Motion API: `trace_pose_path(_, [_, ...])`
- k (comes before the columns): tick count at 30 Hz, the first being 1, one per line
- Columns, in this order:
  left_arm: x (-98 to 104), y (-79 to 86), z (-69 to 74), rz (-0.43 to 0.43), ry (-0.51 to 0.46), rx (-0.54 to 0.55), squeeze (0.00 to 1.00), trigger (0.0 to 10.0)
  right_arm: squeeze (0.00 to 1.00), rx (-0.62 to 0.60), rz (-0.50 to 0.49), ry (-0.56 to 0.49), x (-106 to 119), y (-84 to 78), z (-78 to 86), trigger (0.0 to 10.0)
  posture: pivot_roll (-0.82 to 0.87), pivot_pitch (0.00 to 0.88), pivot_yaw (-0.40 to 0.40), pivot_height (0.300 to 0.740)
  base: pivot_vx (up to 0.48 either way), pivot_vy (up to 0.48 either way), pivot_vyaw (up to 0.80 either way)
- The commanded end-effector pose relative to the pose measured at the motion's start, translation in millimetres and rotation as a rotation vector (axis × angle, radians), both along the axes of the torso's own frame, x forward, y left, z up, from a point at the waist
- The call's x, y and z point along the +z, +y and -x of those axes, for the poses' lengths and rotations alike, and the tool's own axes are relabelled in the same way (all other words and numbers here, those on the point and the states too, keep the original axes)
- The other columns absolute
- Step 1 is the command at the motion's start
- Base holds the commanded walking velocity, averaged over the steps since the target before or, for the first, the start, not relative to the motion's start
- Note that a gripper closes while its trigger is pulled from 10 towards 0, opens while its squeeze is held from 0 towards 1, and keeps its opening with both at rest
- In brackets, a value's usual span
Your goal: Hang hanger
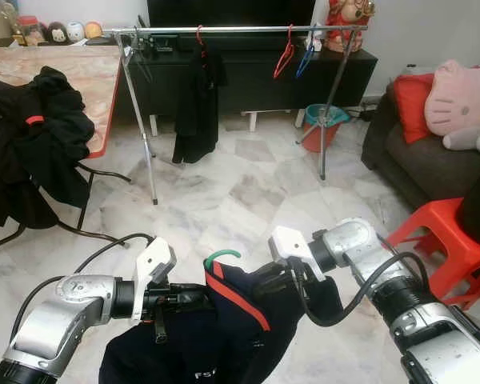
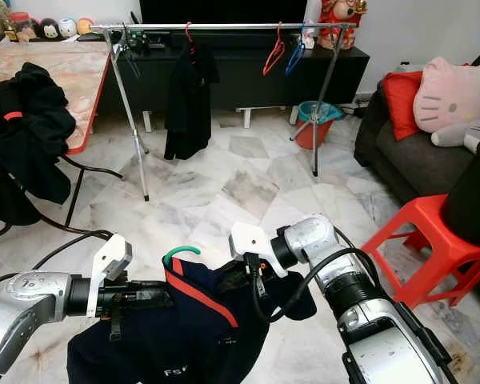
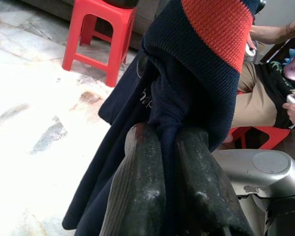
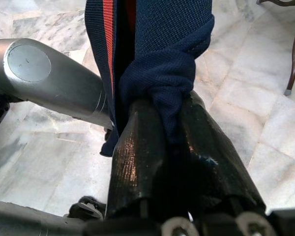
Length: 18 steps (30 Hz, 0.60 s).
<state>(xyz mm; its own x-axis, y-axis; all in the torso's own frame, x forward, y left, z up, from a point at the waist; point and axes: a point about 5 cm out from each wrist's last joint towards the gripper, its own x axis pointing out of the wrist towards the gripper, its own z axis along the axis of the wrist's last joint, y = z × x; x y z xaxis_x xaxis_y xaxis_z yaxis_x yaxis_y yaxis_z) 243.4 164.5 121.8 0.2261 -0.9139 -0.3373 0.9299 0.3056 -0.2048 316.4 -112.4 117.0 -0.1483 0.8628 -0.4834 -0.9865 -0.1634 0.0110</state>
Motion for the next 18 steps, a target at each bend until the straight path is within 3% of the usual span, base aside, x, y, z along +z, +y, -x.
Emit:
trace_pose_path(1, [4.9,-7.1,2.0,0.024,-0.008,-0.038,0.00,0.0,1.00,0.009,-0.035,-0.026,8.6,4.0,-3.4,3.7,0.18,0.000,-0.074,0.732,0.000,0.000,0.00])
trace_pose_path(3, [4.8,-6.8,2.0,0.023,-0.009,-0.039,0.00,0.0,1.00,0.011,-0.036,-0.023,8.6,4.1,-3.2,3.8,0.18,0.000,-0.073,0.732,0.000,0.000,0.00])
trace_pose_path(9, [4.8,-6.2,0.1,0.017,-0.018,-0.030,0.00,0.0,1.00,-0.009,-0.043,-0.031,10.0,2.3,-4.7,5.4,0.17,0.000,-0.068,0.732,0.000,0.000,0.00])
trace_pose_path(18, [3.3,-6.6,0.3,0.010,-0.014,-0.033,0.00,0.0,1.00,0.017,-0.028,-0.013,7.1,-1.8,-0.4,6.7,0.17,0.000,-0.069,0.732,0.000,0.000,0.00])
